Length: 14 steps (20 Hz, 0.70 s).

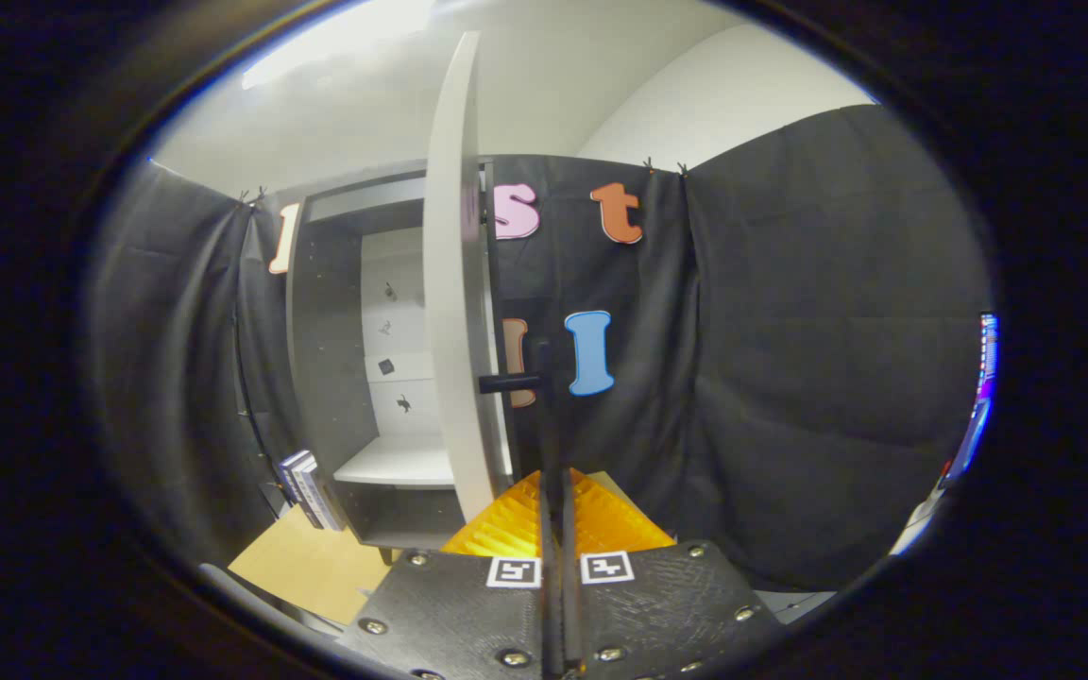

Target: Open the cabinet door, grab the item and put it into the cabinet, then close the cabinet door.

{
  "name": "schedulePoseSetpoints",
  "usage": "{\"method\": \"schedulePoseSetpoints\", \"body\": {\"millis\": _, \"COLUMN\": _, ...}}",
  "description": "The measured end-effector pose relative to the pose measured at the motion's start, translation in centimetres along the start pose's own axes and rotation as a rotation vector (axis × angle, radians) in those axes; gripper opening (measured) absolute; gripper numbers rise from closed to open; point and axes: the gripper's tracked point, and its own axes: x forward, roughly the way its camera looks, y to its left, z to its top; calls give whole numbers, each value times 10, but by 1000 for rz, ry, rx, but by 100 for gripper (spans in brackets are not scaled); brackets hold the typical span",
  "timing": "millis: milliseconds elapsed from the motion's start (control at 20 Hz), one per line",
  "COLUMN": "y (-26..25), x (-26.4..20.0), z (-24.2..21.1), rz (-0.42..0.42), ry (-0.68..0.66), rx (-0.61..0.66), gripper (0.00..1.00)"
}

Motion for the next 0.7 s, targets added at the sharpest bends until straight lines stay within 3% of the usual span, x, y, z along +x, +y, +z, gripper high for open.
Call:
{"method": "schedulePoseSetpoints", "body": {"millis": 200, "y": 17, "x": -25, "z": 5, "rz": 12, "ry": -11, "rx": 18, "gripper": 1}}
{"method": "schedulePoseSetpoints", "body": {"millis": 400, "y": 62, "x": -38, "z": -3, "rz": 79, "ry": 5, "rx": 24, "gripper": 1}}
{"method": "schedulePoseSetpoints", "body": {"millis": 450, "y": 76, "x": -38, "z": -7, "rz": 91, "ry": 7, "rx": 26, "gripper": 10}}
{"method": "schedulePoseSetpoints", "body": {"millis": 500, "y": 87, "x": -36, "z": -8, "rz": 101, "ry": 7, "rx": 27, "gripper": 11}}
{"method": "schedulePoseSetpoints", "body": {"millis": 650, "y": 129, "x": -22, "z": -27, "rz": 163, "ry": 24, "rx": 32, "gripper": 48}}
{"method": "schedulePoseSetpoints", "body": {"millis": 700, "y": 141, "x": -17, "z": -38, "rz": 188, "ry": 44, "rx": 29, "gripper": 53}}
